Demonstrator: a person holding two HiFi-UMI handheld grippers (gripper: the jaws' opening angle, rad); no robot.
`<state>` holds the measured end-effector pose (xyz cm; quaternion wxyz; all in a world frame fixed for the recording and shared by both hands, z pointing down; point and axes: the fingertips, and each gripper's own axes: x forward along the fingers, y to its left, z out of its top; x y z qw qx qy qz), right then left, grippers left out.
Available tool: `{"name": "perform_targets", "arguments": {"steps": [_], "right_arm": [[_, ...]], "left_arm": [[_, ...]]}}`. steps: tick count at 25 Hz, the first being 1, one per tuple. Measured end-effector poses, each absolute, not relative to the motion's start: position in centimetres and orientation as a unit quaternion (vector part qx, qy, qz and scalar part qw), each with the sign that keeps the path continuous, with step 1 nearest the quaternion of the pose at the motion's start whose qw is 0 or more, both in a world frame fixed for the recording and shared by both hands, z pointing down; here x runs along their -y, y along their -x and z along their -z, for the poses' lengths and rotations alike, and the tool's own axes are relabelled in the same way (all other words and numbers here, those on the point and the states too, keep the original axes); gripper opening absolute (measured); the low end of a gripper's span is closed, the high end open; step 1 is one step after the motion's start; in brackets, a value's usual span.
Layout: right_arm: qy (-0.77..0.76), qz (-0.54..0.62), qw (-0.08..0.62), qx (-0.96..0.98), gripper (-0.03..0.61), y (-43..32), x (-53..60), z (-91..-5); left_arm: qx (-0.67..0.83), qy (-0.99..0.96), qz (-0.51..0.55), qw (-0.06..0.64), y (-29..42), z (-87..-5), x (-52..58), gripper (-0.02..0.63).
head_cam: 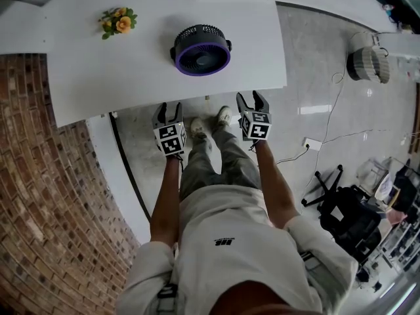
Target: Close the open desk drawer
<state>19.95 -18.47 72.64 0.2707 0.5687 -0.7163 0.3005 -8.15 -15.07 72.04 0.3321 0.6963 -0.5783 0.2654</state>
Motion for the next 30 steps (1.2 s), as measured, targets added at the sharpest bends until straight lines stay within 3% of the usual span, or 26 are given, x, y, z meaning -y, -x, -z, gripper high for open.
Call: {"name": "perform_targets", "arguments": {"steps": [16, 30], "right_arm": [[-0.536, -0.281, 0.263, 0.751, 0.250, -16.4, 14.6, -68.7], [-0.527, -0.188, 0.225, 0.798, 0.238, -13.1, 8.7, -55.2]], "left_arm": [[0.537, -0.735, -0.250, 0.329, 6.0, -70.5, 13.5, 0.235], [0.498, -0.807, -0.185, 0.257, 3.5, -60.0, 8.7, 0.235]]}}
